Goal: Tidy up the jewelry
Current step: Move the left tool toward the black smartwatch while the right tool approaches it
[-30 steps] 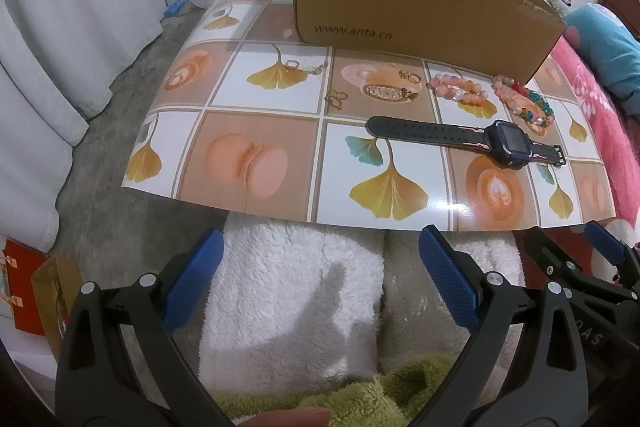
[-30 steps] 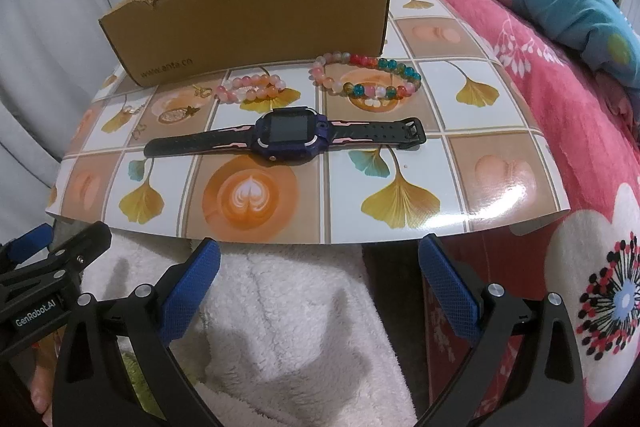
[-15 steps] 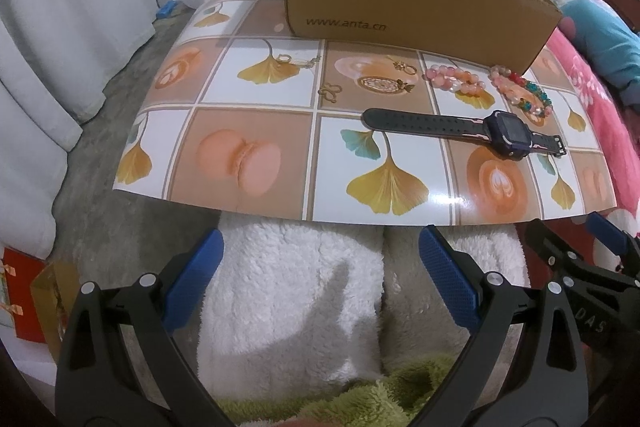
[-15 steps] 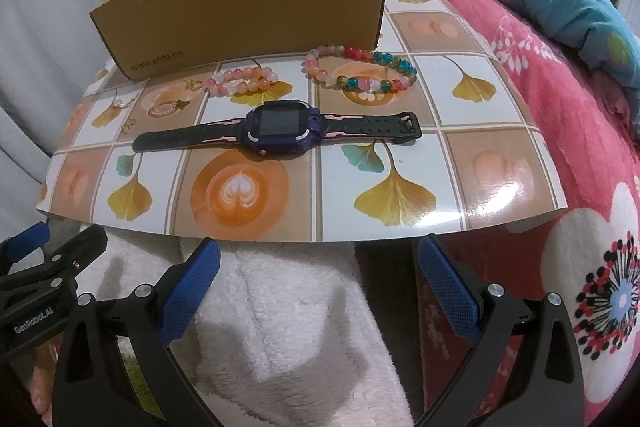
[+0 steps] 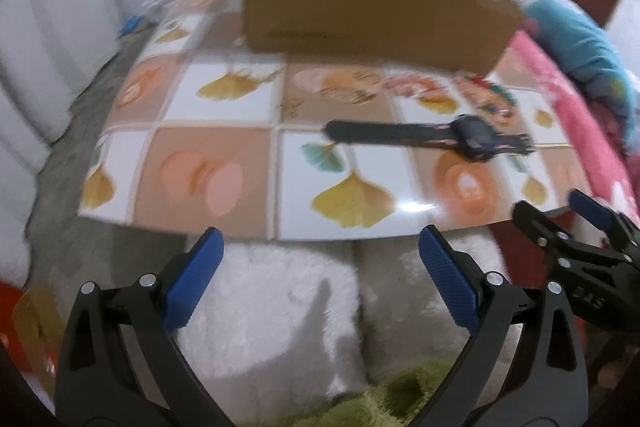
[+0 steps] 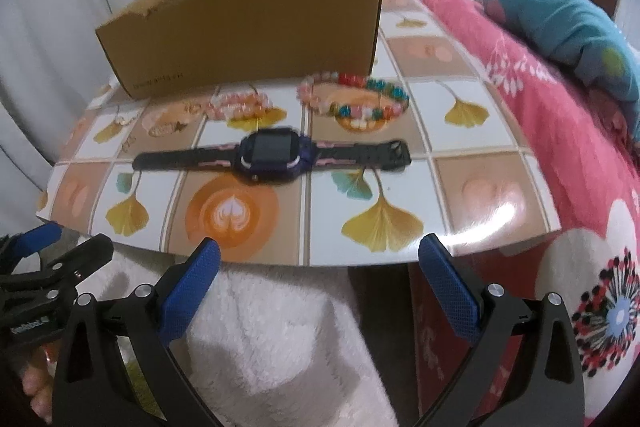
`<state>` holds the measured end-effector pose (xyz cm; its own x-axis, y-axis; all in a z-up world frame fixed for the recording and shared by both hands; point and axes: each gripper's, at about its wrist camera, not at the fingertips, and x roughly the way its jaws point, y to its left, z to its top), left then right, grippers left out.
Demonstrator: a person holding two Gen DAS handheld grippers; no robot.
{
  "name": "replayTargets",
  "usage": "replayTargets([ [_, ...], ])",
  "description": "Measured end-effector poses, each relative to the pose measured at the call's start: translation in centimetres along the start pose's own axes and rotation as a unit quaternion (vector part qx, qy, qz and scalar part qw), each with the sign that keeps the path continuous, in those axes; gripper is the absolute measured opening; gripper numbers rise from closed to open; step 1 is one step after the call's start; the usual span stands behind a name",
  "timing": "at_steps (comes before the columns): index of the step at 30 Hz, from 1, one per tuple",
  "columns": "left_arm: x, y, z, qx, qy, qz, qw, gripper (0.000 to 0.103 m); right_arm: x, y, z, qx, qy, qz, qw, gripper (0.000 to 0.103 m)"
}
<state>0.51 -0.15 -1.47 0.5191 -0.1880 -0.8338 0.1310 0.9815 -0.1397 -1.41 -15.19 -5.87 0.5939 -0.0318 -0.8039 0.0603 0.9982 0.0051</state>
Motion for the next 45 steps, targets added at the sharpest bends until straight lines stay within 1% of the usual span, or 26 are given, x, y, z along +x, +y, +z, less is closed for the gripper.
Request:
replayTargets([
  [4,-0.7,-0.3,0.5,0.005,-0.031,-0.028,0.9991,0.095,0.2,-1.0,0.1,0.004,-0.005,0.029,1.000,0.097],
  [7,-0.7,0.0,1.2,-0.014,-0.027,-0.061,0.9977,0.095,0.0,-1.6,0.0,0.010,-0.017,0.035,0.999,0.097],
  [9,-0.4,0.2,1.4,-0.033,-0.026,-0.074,0.9964,0.095,-0.1,-1.9,0.0,0.009,-0.021,0.037,0.999,0.097],
  [12,0.0,0.2,1.6,-0.044,-0.028,-0.069,0.9963,0.095,-0.1,-2.3,0.0,0.009,-0.025,0.040,0.999,0.097],
  [17,0.0,-0.2,1.7,-0.022,-0.042,-0.055,0.9974,0.095,0.2,-3.0,0.2,0.014,-0.023,0.046,0.999,0.097],
  [22,0.0,-1.0,2.2,0.016,-0.053,-0.035,0.9979,0.095,-0.2,-3.9,0.7,0.010,-0.036,0.048,0.998,0.097],
  [24,-0.2,-1.4,2.6,0.042,-0.063,-0.022,0.9969,0.094,-0.3,-4.4,1.0,0.014,-0.042,0.056,0.997,0.097],
  [27,-0.6,-2.0,3.0,0.072,-0.082,-0.018,0.9939,0.093,-0.1,-5.1,1.4,0.017,-0.043,0.074,0.996,0.097],
  [29,-0.7,-2.6,3.4,0.098,-0.088,-0.025,0.9910,0.077,0.1,-5.3,1.8,0.014,-0.042,0.083,0.996,0.097],
  [30,-0.5,-2.9,3.5,0.110,-0.086,-0.031,0.9897,0.075,0.3,-5.5,2.0,0.010,-0.043,0.091,0.995,0.097],
  [32,-0.2,-3.6,3.7,0.130,-0.082,-0.043,0.9872,0.064,0.3,-5.7,2.4,0.002,-0.045,0.106,0.993,0.096],
  [34,0.4,-4.8,4.0,0.166,-0.077,-0.053,0.9817,0.061,0.4,-5.7,2.8,-0.011,-0.046,0.131,0.990,0.095],
  [37,1.2,-6.4,4.3,0.219,-0.070,-0.072,0.9706,0.057,0.3,-5.4,3.4,-0.048,-0.046,0.175,0.982,0.092],
  [40,2.0,-7.4,4.6,0.263,-0.059,-0.083,0.9593,0.057,0.7,-4.6,4.4,-0.101,-0.037,0.212,0.971,0.086],
  [43,2.7,-7.7,4.8,0.296,-0.046,-0.097,0.9492,0.057,1.3,-3.9,5.5,-0.141,-0.022,0.241,0.960,0.078],
  [45,3.2,-7.8,5.1,0.311,-0.032,-0.112,0.9434,0.057,2.0,-3.4,6.3,-0.173,-0.005,0.265,0.949,0.077],
])
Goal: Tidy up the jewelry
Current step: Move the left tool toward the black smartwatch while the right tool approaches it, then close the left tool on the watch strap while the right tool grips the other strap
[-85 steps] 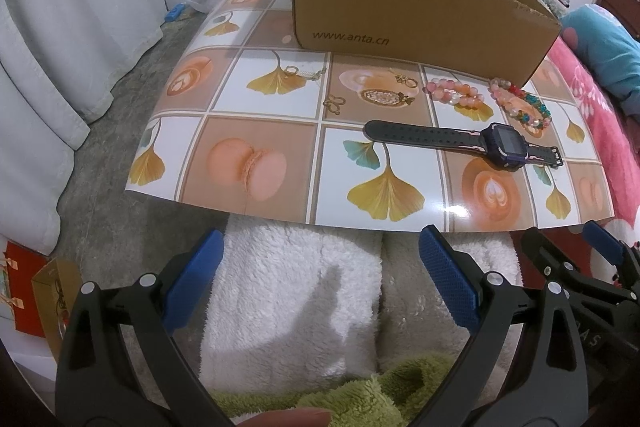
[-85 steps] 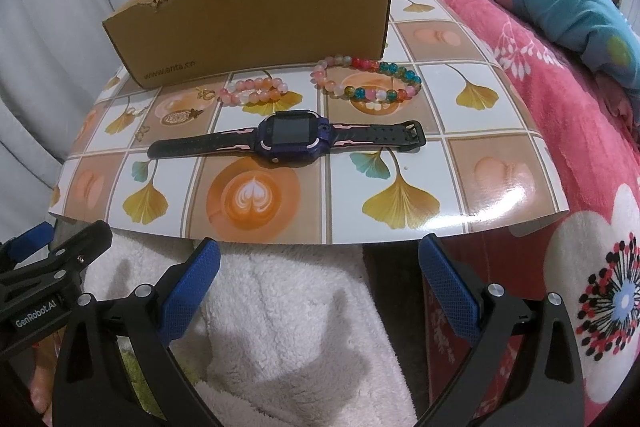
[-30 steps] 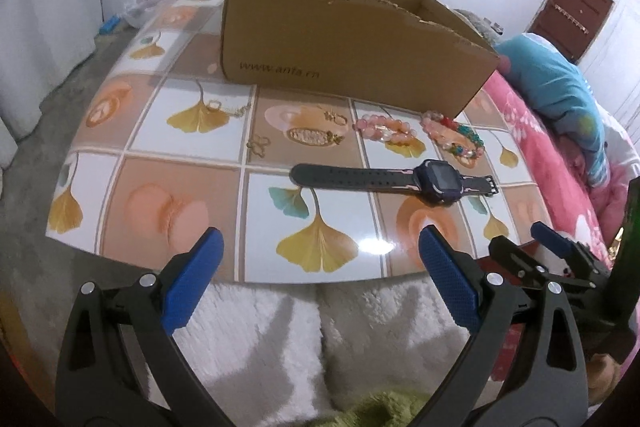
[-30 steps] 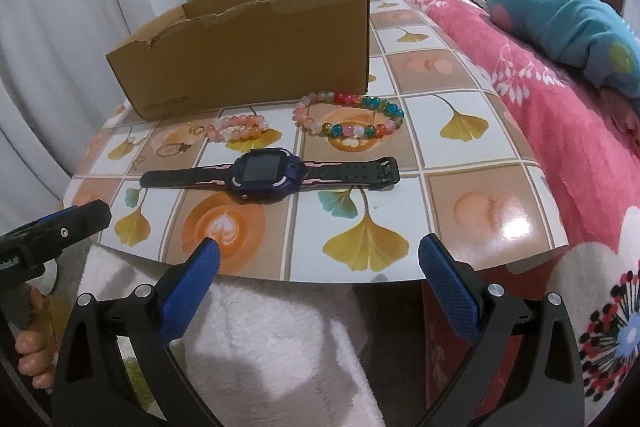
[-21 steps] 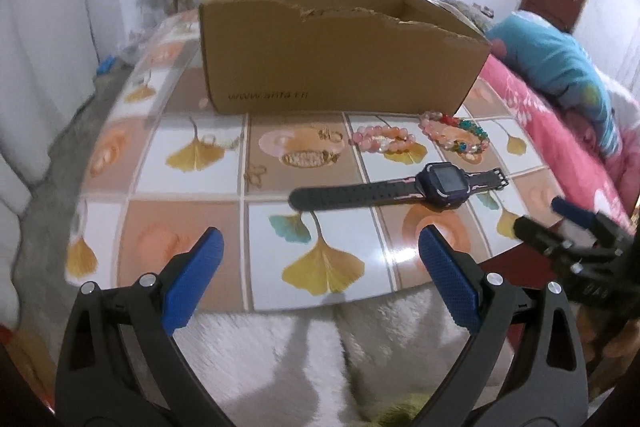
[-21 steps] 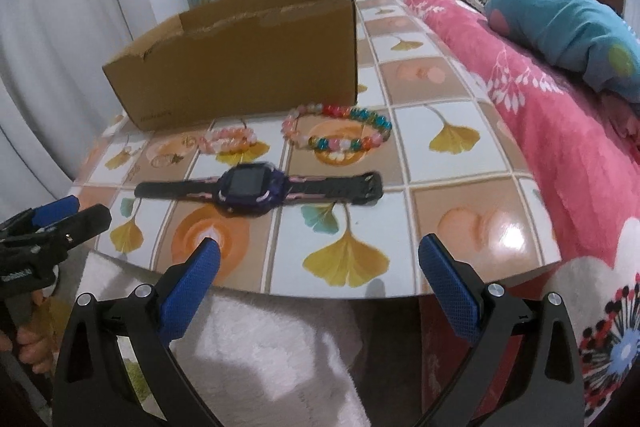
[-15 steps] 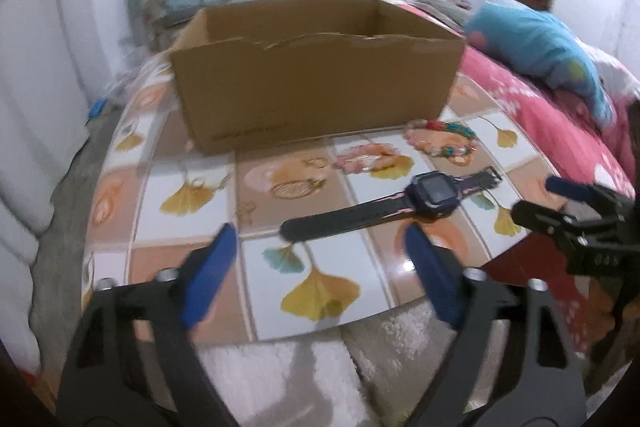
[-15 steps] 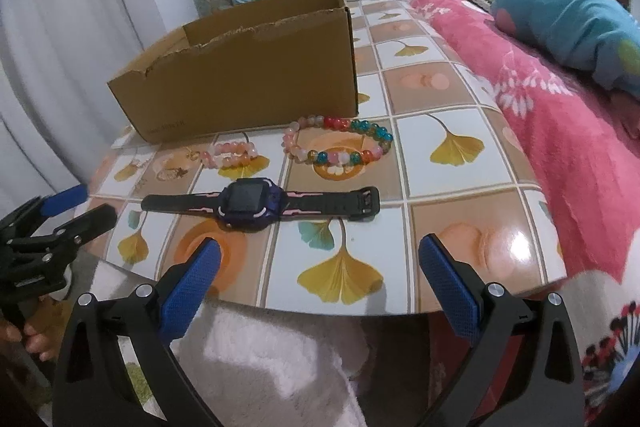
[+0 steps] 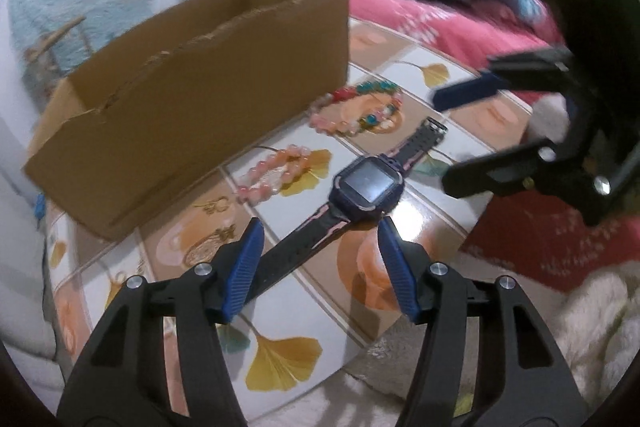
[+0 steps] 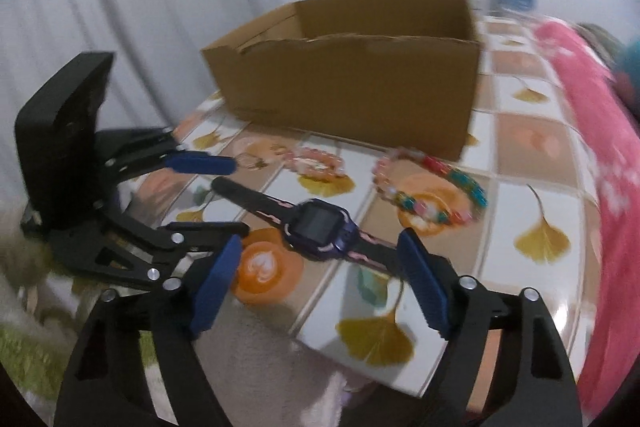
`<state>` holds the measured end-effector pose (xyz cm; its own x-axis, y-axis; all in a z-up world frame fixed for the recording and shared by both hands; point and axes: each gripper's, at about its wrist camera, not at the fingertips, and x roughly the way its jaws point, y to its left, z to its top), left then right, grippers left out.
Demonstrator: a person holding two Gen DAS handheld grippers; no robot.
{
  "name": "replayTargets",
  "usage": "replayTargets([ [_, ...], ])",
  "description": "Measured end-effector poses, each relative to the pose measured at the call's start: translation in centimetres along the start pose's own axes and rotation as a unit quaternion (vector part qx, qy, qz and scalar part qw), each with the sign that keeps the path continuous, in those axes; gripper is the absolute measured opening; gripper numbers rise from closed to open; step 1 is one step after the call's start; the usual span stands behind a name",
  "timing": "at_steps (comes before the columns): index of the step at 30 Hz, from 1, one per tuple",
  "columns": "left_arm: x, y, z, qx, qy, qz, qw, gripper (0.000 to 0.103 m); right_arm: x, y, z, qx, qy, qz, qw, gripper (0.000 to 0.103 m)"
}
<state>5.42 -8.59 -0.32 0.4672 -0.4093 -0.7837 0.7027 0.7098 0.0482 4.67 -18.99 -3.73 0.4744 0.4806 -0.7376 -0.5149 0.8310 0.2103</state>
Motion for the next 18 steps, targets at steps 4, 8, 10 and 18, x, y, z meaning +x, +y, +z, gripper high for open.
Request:
replayTargets([
  [4,1.0,0.4,-0.1,0.042,0.025,-0.035,0.9982,0.057,1.7,-0.3,1.1,-0.052,0.045,0.033,0.997,0.075],
  [8,2.1,0.4,-0.1,0.089,0.044,-0.049,0.9939,0.057,3.4,-0.6,1.7,-0.090,0.092,0.049,0.990,0.070],
  [10,2.5,0.4,-0.1,0.097,0.050,-0.055,0.9925,0.057,4.2,-0.5,1.8,-0.103,0.111,0.054,0.987,0.065],
  [18,3.4,0.9,0.2,0.117,0.060,-0.100,0.9863,0.050,5.5,-0.6,2.1,-0.138,0.153,0.067,0.976,0.053],
])
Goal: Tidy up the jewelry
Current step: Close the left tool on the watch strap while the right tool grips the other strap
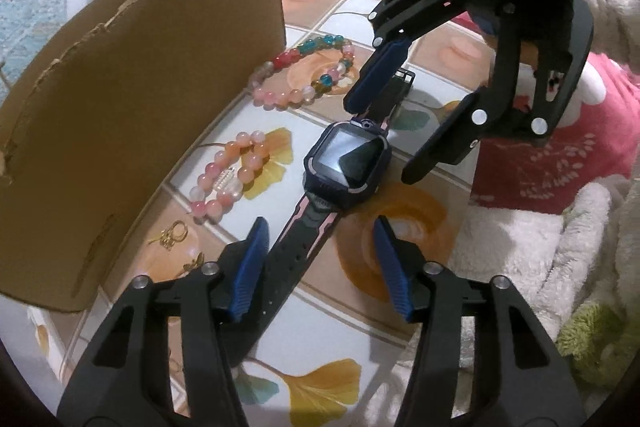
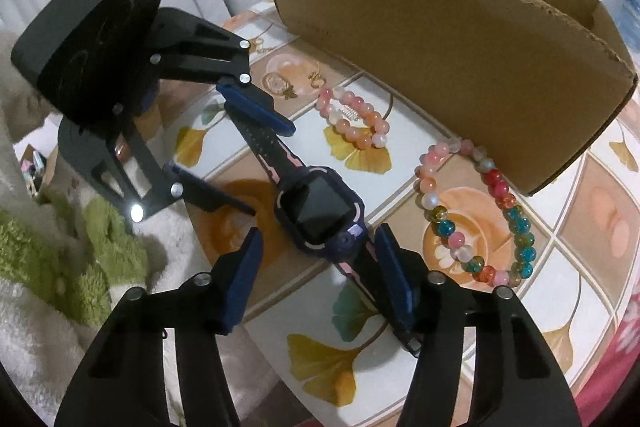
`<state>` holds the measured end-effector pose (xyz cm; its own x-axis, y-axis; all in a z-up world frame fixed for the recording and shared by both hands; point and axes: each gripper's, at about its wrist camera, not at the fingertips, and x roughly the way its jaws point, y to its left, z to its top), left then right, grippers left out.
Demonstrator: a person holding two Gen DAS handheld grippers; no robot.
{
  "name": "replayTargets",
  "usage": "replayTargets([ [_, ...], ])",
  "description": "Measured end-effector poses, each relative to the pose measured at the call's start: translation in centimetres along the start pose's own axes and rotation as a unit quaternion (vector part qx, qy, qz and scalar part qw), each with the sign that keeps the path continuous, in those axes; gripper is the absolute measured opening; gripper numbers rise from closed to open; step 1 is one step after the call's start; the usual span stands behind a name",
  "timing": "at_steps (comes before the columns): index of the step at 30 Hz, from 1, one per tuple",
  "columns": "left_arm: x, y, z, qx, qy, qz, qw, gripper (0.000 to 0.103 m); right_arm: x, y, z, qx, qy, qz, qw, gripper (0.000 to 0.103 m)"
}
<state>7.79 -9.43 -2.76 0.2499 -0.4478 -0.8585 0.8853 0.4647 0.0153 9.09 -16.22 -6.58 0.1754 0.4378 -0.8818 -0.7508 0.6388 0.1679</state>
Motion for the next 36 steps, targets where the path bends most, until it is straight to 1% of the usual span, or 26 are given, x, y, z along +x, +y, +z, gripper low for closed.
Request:
replayTargets([
  [2,0.1,0.4,0.1,0.005,0.001,-0.009,0.9999,0.046,0.1,-0.4,0.2,-0.003,0.008,0.004,1.000,0.048],
  [4,0.1,0.7,0.4,0.012,0.003,-0.015,0.9998,0.044,0.2,-0.8,0.2,-0.009,0.017,0.004,1.000,0.046],
  [6,0.3,1.0,0.6,0.019,0.004,-0.019,0.9996,0.040,0.0,-1.0,0.0,-0.020,0.023,0.005,1.000,0.044],
  [8,0.4,1.2,0.8,0.025,0.005,-0.024,0.9994,0.034,0.0,-1.0,0.1,-0.031,0.029,0.008,0.999,0.043],
  [10,0.3,1.4,0.9,0.030,0.011,-0.034,0.9989,0.031,0.1,-0.9,0.2,-0.043,0.037,0.009,0.998,0.042],
  [14,0.5,1.0,1.2,0.054,0.020,-0.035,0.9978,0.031,-0.1,-0.4,0.0,-0.070,0.049,0.004,0.996,0.039],
  [17,0.5,1.0,1.4,0.057,0.024,-0.040,0.9973,0.030,-0.1,-0.2,0.1,-0.080,0.053,-0.002,0.995,0.038],
  [21,0.6,0.7,1.6,0.074,0.030,-0.040,0.9960,0.030,0.3,1.0,0.0,-0.099,0.061,-0.015,0.993,0.035],
  [23,0.6,0.7,1.6,0.080,0.034,-0.041,0.9954,0.030,0.2,1.7,-0.3,-0.115,0.066,-0.026,0.991,0.026],
  [28,0.6,0.4,1.7,0.102,0.040,-0.041,0.9931,0.029,0.7,2.4,-0.2,-0.123,0.067,-0.033,0.990,0.026],
  [32,0.5,0.5,1.7,0.105,0.047,-0.047,0.9923,0.030,0.9,2.8,-0.4,-0.126,0.066,-0.031,0.989,0.026],
  [35,0.4,0.5,1.6,0.114,0.054,-0.051,0.9907,0.031,1.0,3.3,-1.1,-0.140,0.066,-0.034,0.987,0.025],
  [36,0.6,0.6,1.8,0.116,0.056,-0.053,0.9902,0.031,1.1,2.9,-0.5,-0.146,0.068,-0.033,0.986,0.025],
])
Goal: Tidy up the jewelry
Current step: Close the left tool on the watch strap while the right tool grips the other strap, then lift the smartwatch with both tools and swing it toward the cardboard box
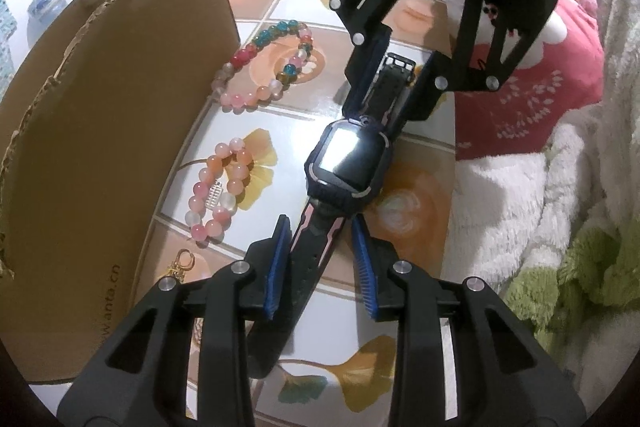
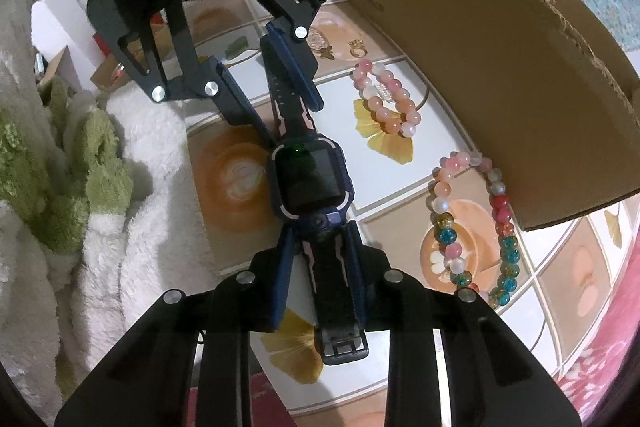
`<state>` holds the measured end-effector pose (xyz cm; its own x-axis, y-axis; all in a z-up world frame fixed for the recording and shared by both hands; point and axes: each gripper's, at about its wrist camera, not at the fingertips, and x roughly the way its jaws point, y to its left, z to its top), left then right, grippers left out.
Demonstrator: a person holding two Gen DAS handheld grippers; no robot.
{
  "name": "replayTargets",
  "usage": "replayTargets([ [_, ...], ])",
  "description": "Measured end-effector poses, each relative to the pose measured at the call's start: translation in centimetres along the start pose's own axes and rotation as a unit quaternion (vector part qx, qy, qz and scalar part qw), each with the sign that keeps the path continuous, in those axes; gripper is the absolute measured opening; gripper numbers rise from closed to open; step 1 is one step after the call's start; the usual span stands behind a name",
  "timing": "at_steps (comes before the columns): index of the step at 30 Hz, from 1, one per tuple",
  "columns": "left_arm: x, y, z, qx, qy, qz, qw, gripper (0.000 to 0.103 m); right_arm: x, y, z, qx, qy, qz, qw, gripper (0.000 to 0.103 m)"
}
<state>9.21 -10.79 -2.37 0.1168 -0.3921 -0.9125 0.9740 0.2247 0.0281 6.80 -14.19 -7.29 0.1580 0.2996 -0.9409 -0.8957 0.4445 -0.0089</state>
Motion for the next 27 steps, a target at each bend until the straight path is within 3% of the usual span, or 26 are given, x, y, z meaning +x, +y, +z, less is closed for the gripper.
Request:
replayTargets([
  [11,-0.1,0.1,-0.1,0.001,0.004,-0.023,0.9997,0.029,0.1,-0.5,0.7,-0.023,0.015,0.012,1.000,0.026],
  [27,-0.2,-1.2,0.0,0.027,0.006,0.022,0.9994,0.022,-0.9,0.4,0.6,-0.006,0.001,-0.018,1.000,0.025],
])
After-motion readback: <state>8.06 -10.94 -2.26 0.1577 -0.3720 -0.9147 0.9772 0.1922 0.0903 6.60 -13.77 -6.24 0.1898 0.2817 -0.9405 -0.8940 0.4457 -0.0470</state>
